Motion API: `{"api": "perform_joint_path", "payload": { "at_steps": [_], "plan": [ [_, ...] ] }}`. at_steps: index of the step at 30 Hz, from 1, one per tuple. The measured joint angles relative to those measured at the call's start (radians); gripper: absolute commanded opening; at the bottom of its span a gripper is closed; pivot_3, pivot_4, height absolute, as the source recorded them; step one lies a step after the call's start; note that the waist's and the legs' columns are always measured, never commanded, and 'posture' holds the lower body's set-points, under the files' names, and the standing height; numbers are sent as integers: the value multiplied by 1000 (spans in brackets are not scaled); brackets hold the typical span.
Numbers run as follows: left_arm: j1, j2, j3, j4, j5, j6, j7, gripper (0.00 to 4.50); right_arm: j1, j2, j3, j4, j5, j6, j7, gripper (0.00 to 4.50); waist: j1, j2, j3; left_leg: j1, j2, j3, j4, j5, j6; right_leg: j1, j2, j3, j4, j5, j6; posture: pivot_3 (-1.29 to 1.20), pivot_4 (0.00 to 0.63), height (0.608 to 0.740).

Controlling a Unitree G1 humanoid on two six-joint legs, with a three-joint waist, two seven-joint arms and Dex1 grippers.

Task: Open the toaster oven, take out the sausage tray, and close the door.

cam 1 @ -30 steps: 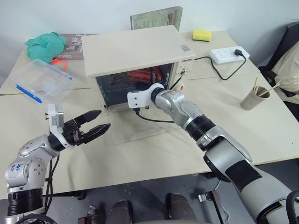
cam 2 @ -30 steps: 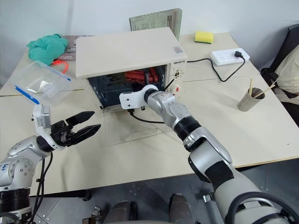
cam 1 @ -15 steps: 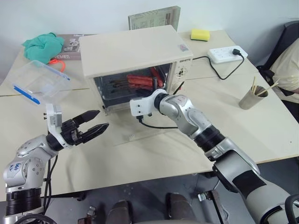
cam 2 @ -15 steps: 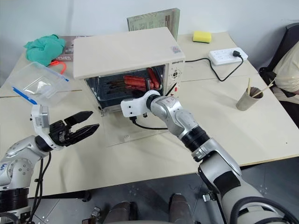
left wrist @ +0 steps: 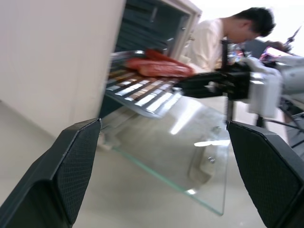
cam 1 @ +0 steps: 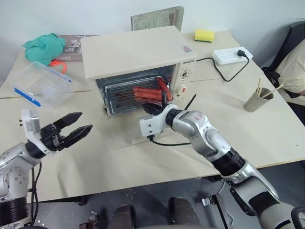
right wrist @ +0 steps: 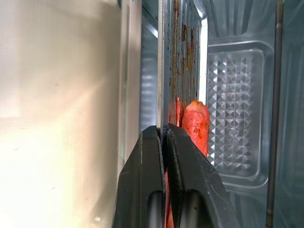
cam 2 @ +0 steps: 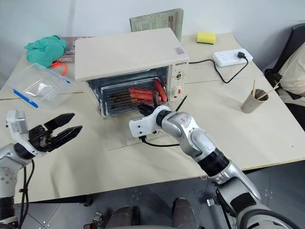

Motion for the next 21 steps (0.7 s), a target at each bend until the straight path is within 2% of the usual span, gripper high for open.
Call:
{"api": "perform_joint_path", "payload": {
  "at_steps": [21],
  "plan": [
    [-15, -5, -38, 12, 0, 8, 8, 4500, 139, -60, -39, -184, 10, -37, 71, 20, 3, 0, 0, 0, 0, 1, 0, 0, 0, 0, 0, 0, 0, 0, 0, 0, 150, 740]
  ]
}}
